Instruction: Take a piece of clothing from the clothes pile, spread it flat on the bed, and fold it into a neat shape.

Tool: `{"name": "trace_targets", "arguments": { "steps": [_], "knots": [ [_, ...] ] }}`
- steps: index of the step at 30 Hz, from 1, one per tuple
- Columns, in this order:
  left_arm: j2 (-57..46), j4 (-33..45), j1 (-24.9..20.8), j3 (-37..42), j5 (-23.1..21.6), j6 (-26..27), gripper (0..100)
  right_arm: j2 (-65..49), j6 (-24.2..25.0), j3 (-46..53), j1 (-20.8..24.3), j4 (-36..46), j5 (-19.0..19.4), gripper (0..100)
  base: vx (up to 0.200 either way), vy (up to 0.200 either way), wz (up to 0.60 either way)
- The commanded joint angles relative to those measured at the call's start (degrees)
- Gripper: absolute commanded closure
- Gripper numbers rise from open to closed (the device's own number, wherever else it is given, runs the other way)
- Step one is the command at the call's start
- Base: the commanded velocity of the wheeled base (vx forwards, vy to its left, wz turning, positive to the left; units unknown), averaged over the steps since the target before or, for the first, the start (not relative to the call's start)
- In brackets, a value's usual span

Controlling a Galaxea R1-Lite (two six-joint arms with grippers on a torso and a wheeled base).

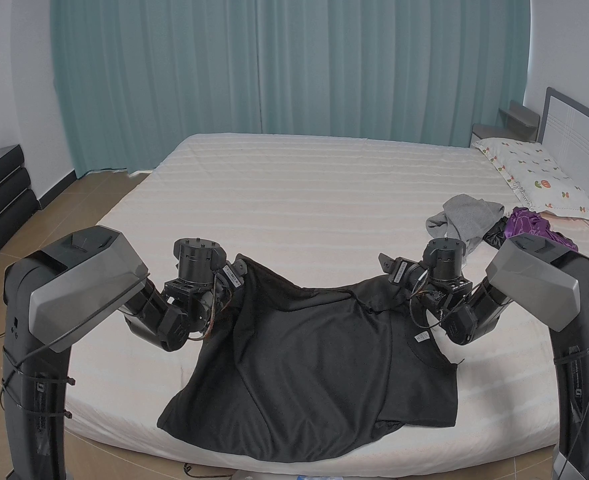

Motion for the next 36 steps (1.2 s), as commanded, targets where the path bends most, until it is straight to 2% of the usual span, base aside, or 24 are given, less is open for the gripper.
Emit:
{"name": "trace_targets", "arguments": {
  "steps": [1,5,7,14,16,17,21,25,26,36],
  "knots": [
    [-7.0,0.2,2.2,7.3,-3.5,-0.4,0,-7.4,7.0,4.0,-2.1,4.6,2.8,0,0.000,0.000,0.00],
    [-13.8,0.5,5.1,14.8,-10.8,-0.6,0,-10.9,11.1,7.5,-2.9,5.5,5.4,0,0.000,0.000,0.00],
    [-16.0,0.4,6.6,17.6,-12.7,-0.7,0,-12.1,13.1,9.4,-2.9,5.5,6.1,0,0.000,0.000,0.00],
    [-17.0,-0.1,8.5,25.6,-14.7,-5.1,0,-12.6,21.8,15.6,-0.8,5.1,7.0,0,0.000,0.000,0.00],
    [-17.1,-0.1,8.6,26.6,-15.2,-5.1,0,-12.4,22.6,16.2,-0.6,4.9,7.6,0,0.000,0.000,0.00],
    [-17.9,-0.2,8.7,29.3,-15.7,-5.2,0,-12.3,24.5,17.4,-0.6,4.9,9.5,0,0.000,0.000,0.00],
    [-19.3,-0.5,8.6,33.7,-16.6,-6.4,0,-12.9,29.2,18.6,-1.2,5.1,13.0,0,0.000,0.000,0.00],
    [-19.5,-0.6,8.5,35.0,-16.8,-10.3,0,-13.0,30.1,18.7,-1.7,5.3,13.7,0,0.000,0.000,0.00],
    [-19.3,-1.6,8.5,34.7,-16.9,-13.9,0,-12.3,30.1,19.0,-1.6,5.2,13.7,0,0.000,0.000,0.00],
    [-20.3,-3.7,8.0,38.3,-18.0,-15.4,0,-10.6,30.2,19.3,-0.8,5.1,13.7,0,0.000,0.000,0.00]
  ]
}}
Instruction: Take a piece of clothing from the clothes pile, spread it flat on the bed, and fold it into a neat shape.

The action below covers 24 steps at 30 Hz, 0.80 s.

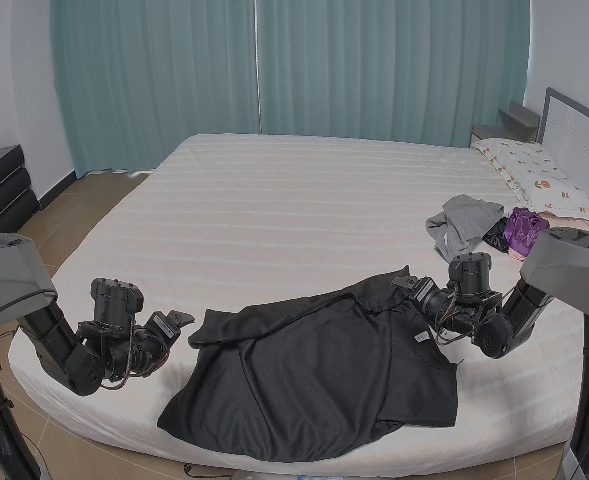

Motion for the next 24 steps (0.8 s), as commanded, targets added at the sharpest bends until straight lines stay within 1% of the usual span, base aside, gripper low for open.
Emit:
{"name": "trace_targets", "arguments": {
  "steps": [1,3,5,11,24],
  "knots": [
    [-0.7,-0.2,-0.3,1.1,0.0,-0.9,0,0.6,0.1,0.2,0.4,-0.1,0.0,0,0.000,0.000,0.00],
    [-0.8,0.1,-0.4,1.1,0.0,-2.4,0,0.7,0.0,0.4,0.6,-0.2,0.0,0,0.000,0.000,0.00],
    [-0.3,0.0,-0.6,1.1,-0.1,-2.5,0,0.8,0.0,0.4,0.7,-0.2,0.0,0,0.000,0.000,0.00],
    [-0.3,-0.2,-0.6,1.1,-0.1,-2.5,0,1.2,0.1,0.4,1.2,-0.3,-0.2,0,0.200,0.000,0.00],
    [-0.1,-0.2,-0.8,1.1,-0.1,-2.6,0,2.4,-0.1,0.1,1.7,0.4,-0.9,0,0.000,0.000,0.00]
  ]
}}
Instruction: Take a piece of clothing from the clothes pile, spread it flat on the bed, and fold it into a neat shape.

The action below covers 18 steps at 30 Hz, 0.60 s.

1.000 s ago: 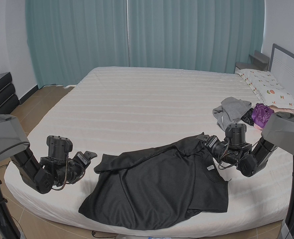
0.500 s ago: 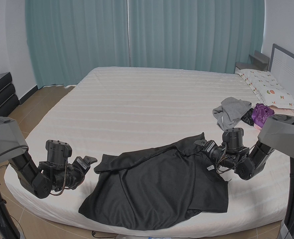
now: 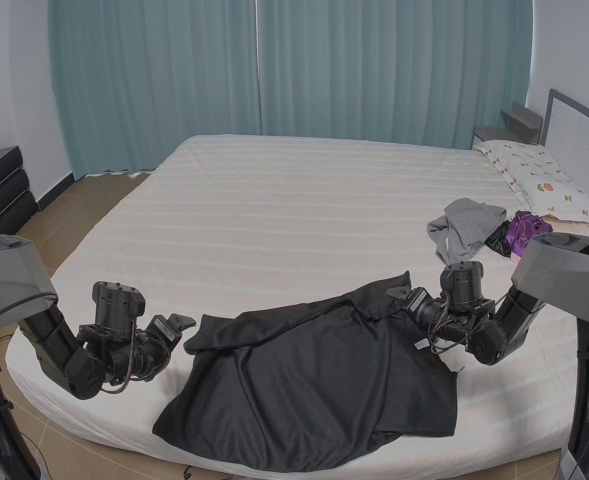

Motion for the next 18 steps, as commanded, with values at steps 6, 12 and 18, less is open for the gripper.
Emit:
{"name": "trace_targets", "arguments": {
  "steps": [6,12,18],
  "knots": [
    [0.3,0.0,-0.1,-0.1,0.0,0.0,0,4.4,-0.7,-3.6,2.2,0.4,-1.7,0,0.000,0.000,0.00],
    [0.9,0.0,-0.1,0.0,0.0,-0.1,0,8.4,-3.3,-11.4,2.9,6.2,-3.1,0,0.000,0.000,0.00],
    [1.6,-0.2,0.1,0.6,-0.1,0.0,0,12.8,-5.7,-19.6,3.4,11.4,-7.1,0,0.000,0.000,0.00]
  ]
}}
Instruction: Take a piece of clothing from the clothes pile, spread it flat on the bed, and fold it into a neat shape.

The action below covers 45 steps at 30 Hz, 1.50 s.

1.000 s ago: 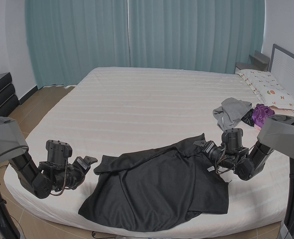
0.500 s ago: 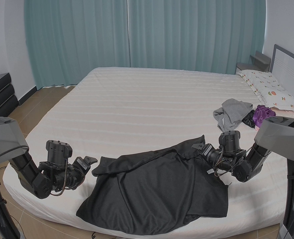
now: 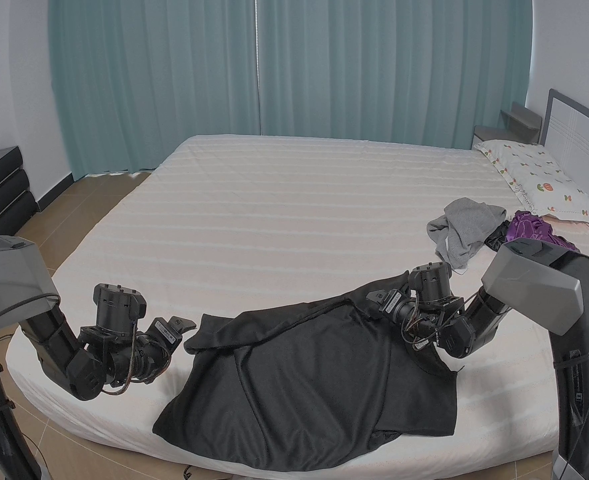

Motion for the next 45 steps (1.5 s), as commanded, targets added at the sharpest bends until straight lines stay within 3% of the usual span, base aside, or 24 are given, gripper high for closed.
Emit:
{"name": "trace_targets", "arguments": {
  "steps": [1,6,10,15,20,22,27,37,45],
  "knots": [
    [1.4,-0.2,0.2,0.3,0.0,0.1,0,5.3,-1.8,-7.0,0.5,3.0,-2.1,0,0.000,0.000,0.00],
    [2.4,-2.3,0.2,0.6,0.1,0.1,0,7.3,-3.6,-11.7,0.3,5.3,-2.1,0,0.000,0.000,0.00],
    [2.5,-2.9,0.3,0.7,0.1,0.1,0,8.4,-4.7,-21.1,-2.2,4.9,-2.1,0,0.000,0.000,0.00],
    [2.6,-3.0,0.3,0.6,-1.2,0.2,0,12.2,-4.7,-34.8,-6.0,-5.8,-4.5,0,0.000,0.000,0.00],
    [3.0,-3.0,1.0,0.4,-3.1,0.1,0,12.3,-4.0,-30.0,-7.0,-9.5,-5.3,0,0.000,0.000,0.00],
    [3.5,-3.0,0.9,0.2,-3.0,0.1,0,11.8,-4.4,-23.9,-7.1,-9.8,-5.5,0,0.000,0.000,0.00],
    [3.6,-3.0,1.0,0.2,-3.1,0.1,0,9.3,-2.3,-14.2,-7.5,-11.6,-3.5,0,0.000,0.000,0.00],
    [4.9,-3.1,0.8,-0.9,-2.4,0.8,0,11.7,-1.7,-14.2,-9.8,-11.1,-2.6,0,0.000,0.000,0.00],
    [11.3,-5.6,0.8,-8.6,0.2,1.7,0,11.5,0.9,-13.9,-9.6,-11.1,-2.6,0,0.000,0.000,0.00]
  ]
}}
